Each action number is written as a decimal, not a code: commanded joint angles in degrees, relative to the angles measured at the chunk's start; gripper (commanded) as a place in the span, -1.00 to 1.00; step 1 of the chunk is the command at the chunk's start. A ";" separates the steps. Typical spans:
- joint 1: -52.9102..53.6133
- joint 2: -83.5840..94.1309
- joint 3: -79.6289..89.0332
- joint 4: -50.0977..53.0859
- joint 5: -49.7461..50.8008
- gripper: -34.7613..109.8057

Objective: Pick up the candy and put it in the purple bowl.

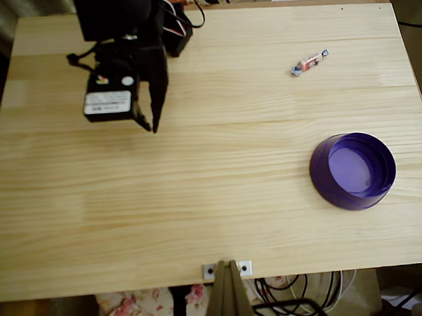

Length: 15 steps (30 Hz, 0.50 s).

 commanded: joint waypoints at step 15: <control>-0.09 0.88 -1.32 0.09 -0.88 -0.52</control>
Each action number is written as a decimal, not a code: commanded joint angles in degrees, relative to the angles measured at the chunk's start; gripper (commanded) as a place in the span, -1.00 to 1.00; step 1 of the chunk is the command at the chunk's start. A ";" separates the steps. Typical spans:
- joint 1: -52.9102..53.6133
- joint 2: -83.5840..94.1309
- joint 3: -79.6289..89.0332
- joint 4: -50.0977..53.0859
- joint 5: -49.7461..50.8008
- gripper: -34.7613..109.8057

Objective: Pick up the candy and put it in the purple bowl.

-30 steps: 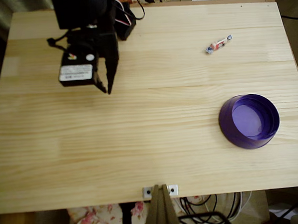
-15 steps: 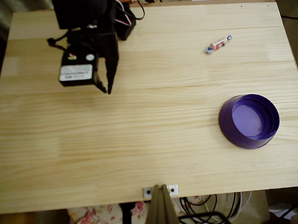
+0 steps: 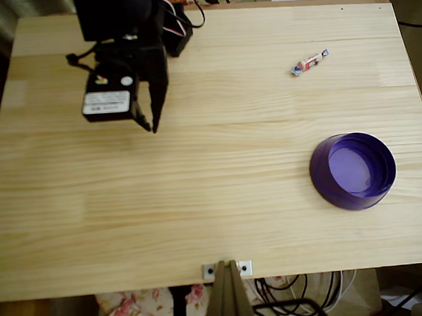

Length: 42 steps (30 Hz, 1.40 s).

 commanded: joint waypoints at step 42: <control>-40.61 -31.03 -52.47 15.56 -5.98 -0.53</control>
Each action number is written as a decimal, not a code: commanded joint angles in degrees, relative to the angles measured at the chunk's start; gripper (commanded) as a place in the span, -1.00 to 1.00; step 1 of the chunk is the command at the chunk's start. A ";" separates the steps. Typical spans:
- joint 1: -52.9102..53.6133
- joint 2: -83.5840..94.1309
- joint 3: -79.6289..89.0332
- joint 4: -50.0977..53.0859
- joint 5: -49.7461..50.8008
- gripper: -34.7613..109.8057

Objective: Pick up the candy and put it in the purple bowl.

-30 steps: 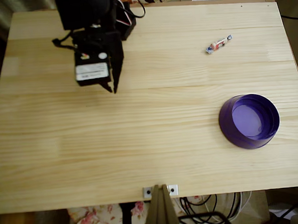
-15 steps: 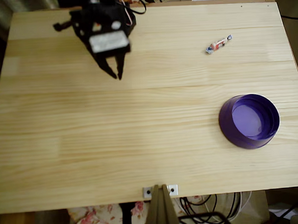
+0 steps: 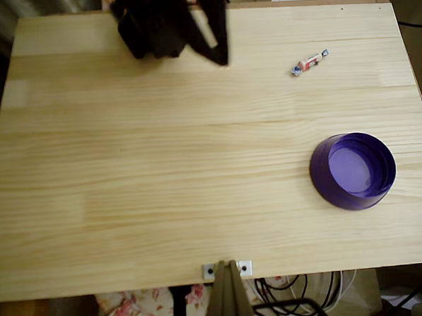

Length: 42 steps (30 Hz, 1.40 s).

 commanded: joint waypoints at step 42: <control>-39.37 -43.42 -11.16 -27.77 -18.37 -0.52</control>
